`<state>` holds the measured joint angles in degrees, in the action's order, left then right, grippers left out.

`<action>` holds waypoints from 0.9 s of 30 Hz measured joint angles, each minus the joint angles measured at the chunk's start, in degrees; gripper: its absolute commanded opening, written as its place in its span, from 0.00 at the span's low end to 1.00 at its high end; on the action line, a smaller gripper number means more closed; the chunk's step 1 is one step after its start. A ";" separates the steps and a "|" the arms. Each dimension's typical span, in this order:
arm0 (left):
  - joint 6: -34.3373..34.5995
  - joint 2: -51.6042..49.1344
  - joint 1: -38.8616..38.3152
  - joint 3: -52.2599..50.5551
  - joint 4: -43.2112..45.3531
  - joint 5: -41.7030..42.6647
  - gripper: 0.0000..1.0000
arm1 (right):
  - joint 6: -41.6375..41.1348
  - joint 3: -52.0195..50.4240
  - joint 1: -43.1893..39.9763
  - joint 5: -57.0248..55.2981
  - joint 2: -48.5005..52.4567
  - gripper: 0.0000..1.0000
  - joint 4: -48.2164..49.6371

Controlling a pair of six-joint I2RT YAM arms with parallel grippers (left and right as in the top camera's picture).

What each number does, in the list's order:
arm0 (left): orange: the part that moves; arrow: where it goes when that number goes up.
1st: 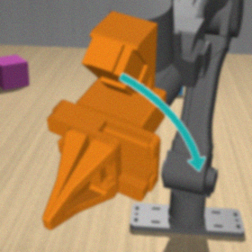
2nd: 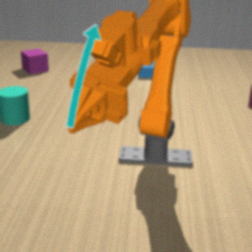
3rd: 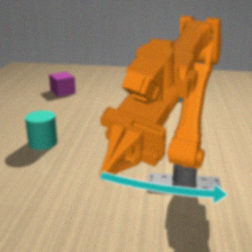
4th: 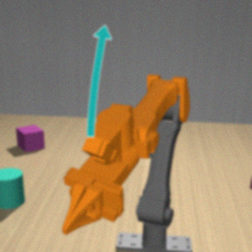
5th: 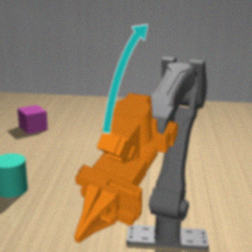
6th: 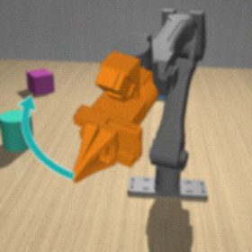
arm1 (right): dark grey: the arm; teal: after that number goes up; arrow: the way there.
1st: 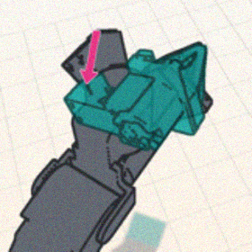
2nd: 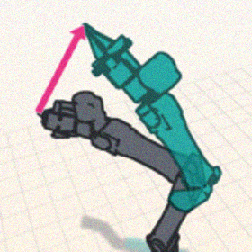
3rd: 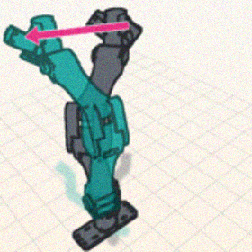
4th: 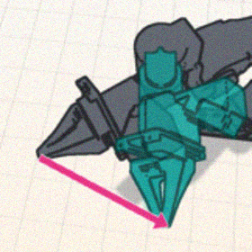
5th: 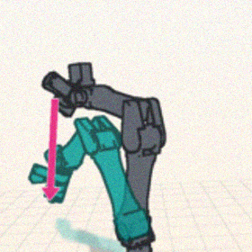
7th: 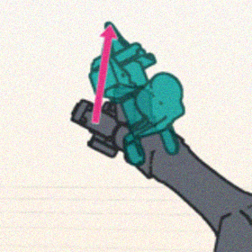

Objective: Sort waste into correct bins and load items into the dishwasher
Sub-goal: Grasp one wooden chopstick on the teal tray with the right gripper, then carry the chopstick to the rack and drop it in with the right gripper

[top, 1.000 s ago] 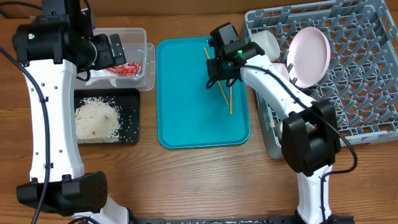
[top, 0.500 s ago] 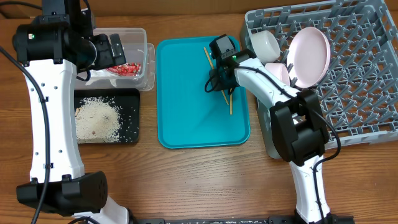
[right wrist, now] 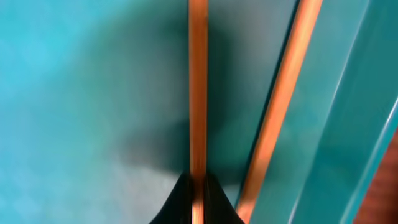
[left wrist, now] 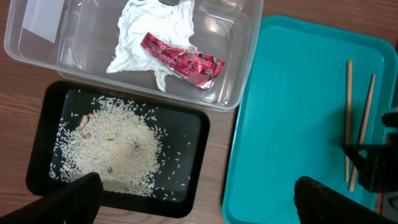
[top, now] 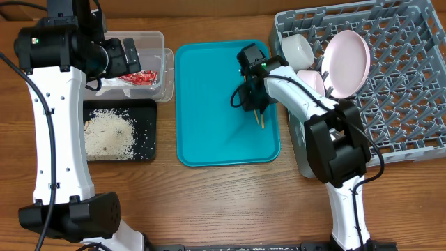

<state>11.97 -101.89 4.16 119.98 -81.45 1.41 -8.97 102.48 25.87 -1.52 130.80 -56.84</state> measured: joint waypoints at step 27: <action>0.00 0.00 0.00 0.00 0.00 0.02 1.00 | 0.00 18.49 -8.44 -3.52 -22.62 0.04 -33.40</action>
<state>11.97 -101.89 4.16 119.98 -81.45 1.43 -8.97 120.97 17.43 -5.04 108.18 -90.24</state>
